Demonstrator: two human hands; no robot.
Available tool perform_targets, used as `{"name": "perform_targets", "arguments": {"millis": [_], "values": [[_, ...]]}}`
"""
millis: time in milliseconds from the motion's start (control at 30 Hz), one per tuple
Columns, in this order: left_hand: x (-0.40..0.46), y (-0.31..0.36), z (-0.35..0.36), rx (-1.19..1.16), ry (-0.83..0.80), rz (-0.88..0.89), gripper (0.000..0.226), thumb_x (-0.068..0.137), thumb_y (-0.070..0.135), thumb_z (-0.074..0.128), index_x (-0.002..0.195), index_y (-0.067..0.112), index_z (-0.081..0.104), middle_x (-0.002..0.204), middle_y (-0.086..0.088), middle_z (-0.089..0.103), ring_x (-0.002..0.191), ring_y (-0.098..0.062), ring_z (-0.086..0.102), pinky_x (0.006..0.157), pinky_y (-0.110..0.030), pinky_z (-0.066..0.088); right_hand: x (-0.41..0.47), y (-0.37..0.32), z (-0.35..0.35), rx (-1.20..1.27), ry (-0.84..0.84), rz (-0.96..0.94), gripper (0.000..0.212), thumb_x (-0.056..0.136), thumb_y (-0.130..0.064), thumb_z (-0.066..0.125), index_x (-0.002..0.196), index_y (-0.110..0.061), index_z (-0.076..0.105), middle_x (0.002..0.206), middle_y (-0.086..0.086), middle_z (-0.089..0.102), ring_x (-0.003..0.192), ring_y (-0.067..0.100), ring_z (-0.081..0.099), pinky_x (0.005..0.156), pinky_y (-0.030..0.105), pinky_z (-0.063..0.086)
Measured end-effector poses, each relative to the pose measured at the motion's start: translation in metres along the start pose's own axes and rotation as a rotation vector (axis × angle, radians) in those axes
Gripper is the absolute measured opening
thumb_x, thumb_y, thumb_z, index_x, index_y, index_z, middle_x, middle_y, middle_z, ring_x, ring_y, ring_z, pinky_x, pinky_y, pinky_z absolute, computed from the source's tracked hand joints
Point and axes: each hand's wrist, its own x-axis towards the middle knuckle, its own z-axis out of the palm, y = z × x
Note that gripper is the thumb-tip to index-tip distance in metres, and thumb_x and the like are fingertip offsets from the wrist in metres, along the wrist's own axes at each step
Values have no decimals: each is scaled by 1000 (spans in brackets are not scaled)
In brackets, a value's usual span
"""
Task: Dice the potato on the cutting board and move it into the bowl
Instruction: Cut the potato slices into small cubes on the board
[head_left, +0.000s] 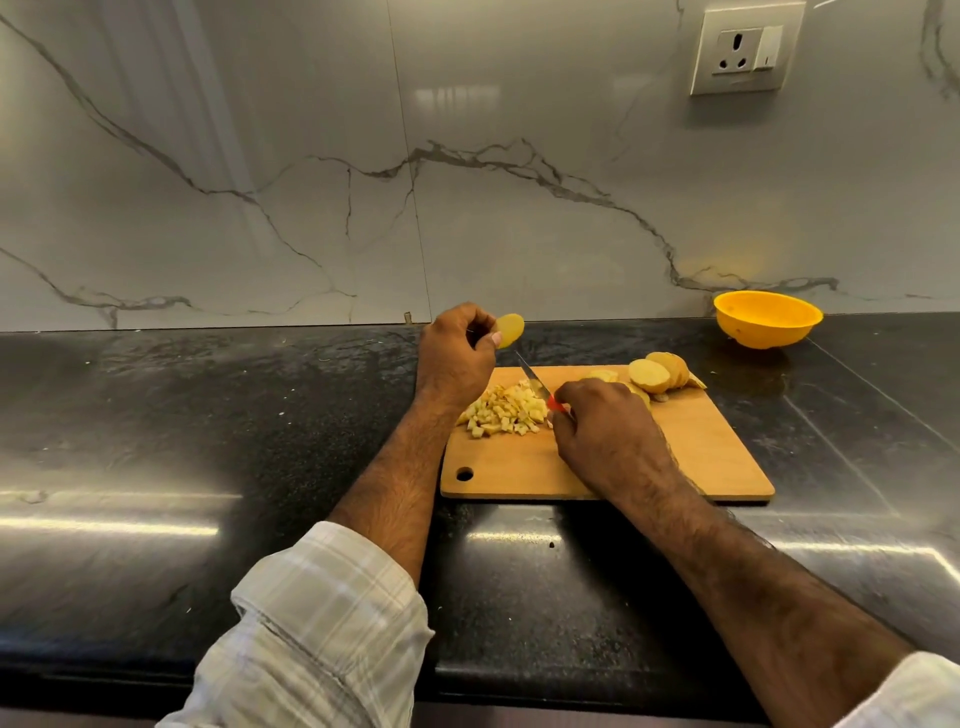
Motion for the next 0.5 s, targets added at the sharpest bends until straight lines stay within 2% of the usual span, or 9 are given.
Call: {"name": "perform_targets", "arguments": {"millis": [100,200,267,333,500], "values": [[-1,1,0,-1,-10,1,6,90,18,77,93,20,72,86,8,70,81,-9,68,74,-32,60,-2,-1,3,7,-14,-17,28,104,-36,55,117,-18,71,114,2,71,103,21,61,87,38,54],[-1,-1,-1,-37,-51,-14,5,89,18,78,91,19,73,85,8,71,80,-9,68,72,-31,59,0,4,8,131,0,52,27,100,-38,64,116,-20,75,104,-1,74,95,15,63,84,36,57],[0,-1,-5,-115,-148,-6,5,87,17,79,90,16,76,83,5,73,77,-9,69,72,-32,59,3,10,8,281,36,126,26,96,-38,71,112,-19,78,94,-3,74,84,10,64,75,31,57],[0,1,-9,-176,-278,21,6,87,13,80,93,14,78,85,3,75,80,-9,71,74,-27,60,5,13,7,368,55,182,27,95,-40,75,111,-19,79,91,-5,73,81,7,62,70,25,54],[-3,5,-11,-98,-429,144,9,92,12,78,99,17,79,93,8,76,91,-7,72,80,-21,59,9,12,8,425,46,221,30,94,-43,76,114,-20,79,98,-5,73,87,7,63,74,25,57]]}}
